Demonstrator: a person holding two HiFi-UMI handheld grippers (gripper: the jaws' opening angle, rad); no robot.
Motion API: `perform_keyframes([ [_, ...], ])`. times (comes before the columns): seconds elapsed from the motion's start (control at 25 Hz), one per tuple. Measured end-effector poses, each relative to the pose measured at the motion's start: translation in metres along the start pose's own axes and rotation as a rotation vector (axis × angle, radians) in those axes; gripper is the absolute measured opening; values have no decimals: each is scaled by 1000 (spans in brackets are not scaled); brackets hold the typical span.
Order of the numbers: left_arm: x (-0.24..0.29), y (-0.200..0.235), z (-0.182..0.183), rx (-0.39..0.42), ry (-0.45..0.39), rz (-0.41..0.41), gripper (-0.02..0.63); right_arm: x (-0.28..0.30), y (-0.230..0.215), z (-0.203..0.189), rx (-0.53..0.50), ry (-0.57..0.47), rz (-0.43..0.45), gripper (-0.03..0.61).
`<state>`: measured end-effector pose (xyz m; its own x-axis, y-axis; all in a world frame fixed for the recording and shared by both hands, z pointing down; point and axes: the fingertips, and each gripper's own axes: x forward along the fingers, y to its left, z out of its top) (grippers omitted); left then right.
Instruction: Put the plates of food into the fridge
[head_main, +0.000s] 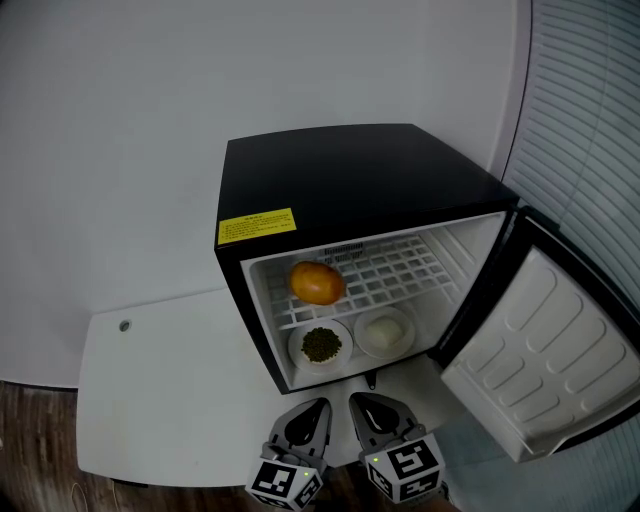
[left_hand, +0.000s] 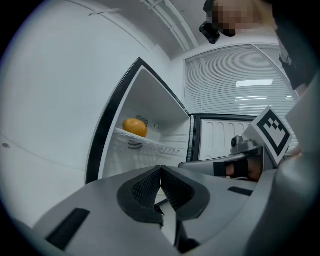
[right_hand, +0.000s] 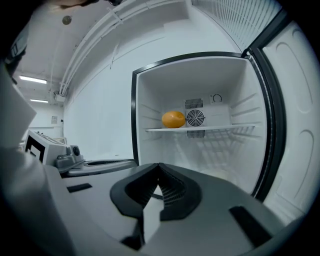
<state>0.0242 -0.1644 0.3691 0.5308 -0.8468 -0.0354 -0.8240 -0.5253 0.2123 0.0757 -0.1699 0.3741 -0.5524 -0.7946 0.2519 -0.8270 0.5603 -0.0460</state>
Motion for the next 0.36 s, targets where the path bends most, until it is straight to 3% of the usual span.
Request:
perform_keyframes([
  [0.36,2,-6,3,7,-1,-22,8,-4,3,-1,-2,0,-9,5],
])
